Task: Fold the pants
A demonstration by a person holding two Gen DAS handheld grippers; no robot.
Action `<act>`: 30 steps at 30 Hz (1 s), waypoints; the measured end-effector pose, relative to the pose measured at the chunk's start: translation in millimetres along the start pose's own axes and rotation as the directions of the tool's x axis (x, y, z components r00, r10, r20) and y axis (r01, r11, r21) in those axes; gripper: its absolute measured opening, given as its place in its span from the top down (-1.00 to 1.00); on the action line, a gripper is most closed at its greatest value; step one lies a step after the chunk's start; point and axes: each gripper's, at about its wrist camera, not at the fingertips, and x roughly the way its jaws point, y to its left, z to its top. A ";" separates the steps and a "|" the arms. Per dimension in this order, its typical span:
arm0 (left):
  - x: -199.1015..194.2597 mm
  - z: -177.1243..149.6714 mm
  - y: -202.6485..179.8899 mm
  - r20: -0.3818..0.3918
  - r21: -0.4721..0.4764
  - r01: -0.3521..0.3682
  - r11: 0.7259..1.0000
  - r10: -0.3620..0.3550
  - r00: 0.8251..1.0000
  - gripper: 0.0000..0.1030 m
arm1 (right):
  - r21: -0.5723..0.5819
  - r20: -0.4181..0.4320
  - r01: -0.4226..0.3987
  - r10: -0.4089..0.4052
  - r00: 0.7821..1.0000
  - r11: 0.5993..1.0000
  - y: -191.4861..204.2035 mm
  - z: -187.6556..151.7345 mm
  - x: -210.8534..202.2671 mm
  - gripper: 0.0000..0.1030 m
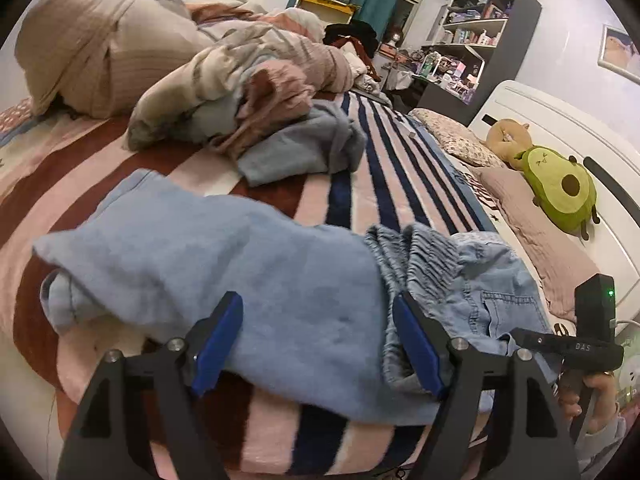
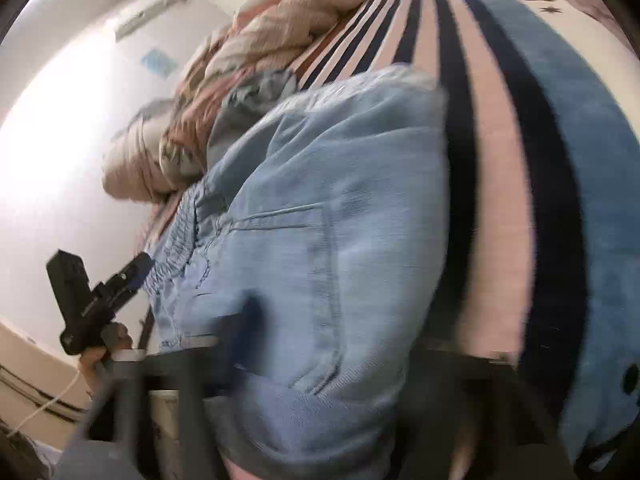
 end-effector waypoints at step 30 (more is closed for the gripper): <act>-8.5 -24.7 -56.1 -0.093 0.081 0.052 0.995 -0.044 0.995 -0.52 | 0.025 0.196 0.479 -0.475 0.858 0.877 -40.1 -25.5 -149.0 -0.06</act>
